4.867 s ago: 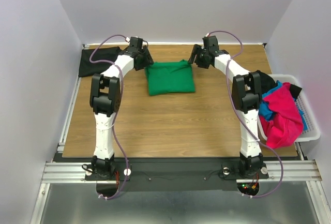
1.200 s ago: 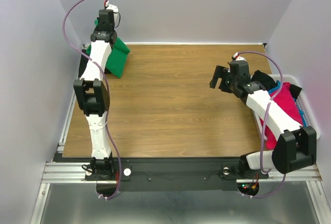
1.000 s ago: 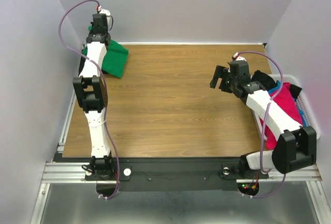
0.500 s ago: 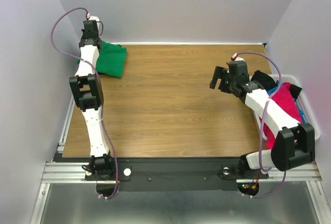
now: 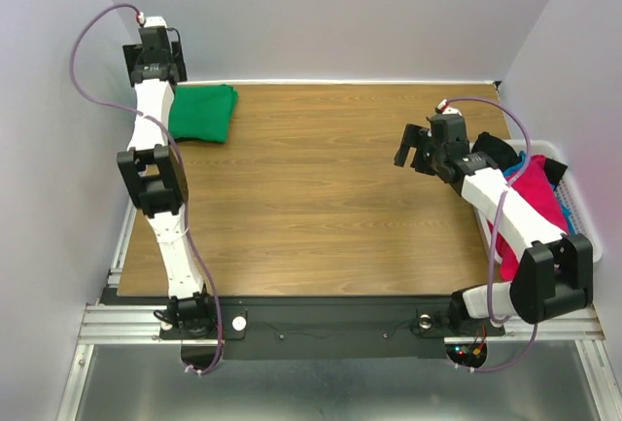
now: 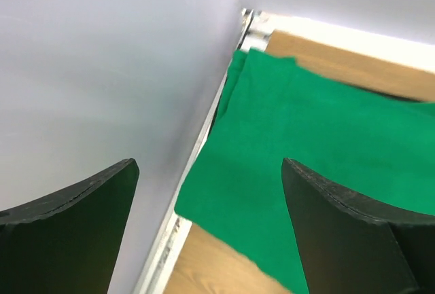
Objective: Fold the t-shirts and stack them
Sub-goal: Neatly place the folded tshirt to the corner
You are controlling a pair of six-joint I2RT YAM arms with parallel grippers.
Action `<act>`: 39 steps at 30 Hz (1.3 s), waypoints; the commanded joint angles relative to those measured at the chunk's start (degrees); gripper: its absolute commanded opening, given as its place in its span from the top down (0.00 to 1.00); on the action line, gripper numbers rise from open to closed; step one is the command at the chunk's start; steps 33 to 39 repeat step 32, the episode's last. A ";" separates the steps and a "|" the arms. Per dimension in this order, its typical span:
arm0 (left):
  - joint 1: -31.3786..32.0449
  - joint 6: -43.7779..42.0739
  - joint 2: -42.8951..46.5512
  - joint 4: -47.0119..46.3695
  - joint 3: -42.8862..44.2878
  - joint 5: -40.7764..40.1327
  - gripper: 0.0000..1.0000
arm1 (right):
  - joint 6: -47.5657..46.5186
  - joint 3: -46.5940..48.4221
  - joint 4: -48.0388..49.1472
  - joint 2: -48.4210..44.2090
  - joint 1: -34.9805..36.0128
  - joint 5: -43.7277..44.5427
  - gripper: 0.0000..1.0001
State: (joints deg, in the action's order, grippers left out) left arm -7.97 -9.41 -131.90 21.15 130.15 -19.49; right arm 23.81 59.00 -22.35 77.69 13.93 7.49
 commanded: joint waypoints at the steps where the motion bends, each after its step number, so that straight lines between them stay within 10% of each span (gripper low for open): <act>1: 1.72 12.00 17.07 1.00 -3.38 7.50 0.01 | 0.80 -0.64 1.26 -4.38 0.04 0.16 0.00; 18: 31.34 42.89 73.33 -13.43 -81.78 7.11 0.01 | 2.73 -13.03 -1.82 -16.07 0.13 -1.08 0.00; 39: 32.57 48.87 81.71 -2.69 -87.43 -2.05 0.02 | 4.22 -19.19 -1.03 -27.68 0.13 2.18 0.00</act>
